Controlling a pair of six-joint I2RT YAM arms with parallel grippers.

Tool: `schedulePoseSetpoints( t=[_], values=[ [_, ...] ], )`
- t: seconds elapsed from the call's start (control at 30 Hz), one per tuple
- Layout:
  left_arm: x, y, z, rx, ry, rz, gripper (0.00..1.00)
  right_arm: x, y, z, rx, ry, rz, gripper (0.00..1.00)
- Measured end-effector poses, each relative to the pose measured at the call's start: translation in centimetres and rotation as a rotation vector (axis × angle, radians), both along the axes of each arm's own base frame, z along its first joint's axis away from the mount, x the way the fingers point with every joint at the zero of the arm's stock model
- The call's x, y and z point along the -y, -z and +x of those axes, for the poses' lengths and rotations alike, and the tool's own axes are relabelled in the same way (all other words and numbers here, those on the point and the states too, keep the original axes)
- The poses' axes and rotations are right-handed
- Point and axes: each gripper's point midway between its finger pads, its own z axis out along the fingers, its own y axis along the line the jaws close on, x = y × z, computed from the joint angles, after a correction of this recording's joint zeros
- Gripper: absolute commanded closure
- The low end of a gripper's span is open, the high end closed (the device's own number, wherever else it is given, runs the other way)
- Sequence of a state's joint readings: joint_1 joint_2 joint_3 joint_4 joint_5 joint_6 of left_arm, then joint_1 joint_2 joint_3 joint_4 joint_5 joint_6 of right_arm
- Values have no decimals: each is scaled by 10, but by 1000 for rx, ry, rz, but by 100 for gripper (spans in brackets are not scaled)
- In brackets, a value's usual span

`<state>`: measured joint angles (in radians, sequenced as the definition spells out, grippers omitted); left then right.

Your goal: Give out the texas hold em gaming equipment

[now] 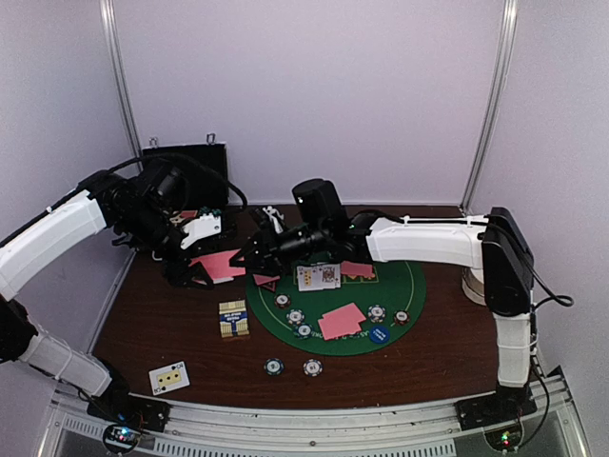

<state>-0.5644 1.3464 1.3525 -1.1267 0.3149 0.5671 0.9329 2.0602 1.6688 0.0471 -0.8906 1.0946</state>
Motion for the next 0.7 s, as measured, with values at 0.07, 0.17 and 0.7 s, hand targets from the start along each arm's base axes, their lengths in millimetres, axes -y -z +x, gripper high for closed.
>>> schedulePoseSetpoints(
  t=[0.07, 0.17, 0.7],
  values=[
    [0, 0, 0, 0, 0, 0, 100, 2, -1, -1, -3, 1, -3, 92],
    [0, 0, 0, 0, 0, 0, 100, 5, -4, -3, -6, 2, -5, 98],
    [1, -1, 1, 6, 1, -5, 100, 32, -13, 3, -19, 22, -31, 100]
  ],
)
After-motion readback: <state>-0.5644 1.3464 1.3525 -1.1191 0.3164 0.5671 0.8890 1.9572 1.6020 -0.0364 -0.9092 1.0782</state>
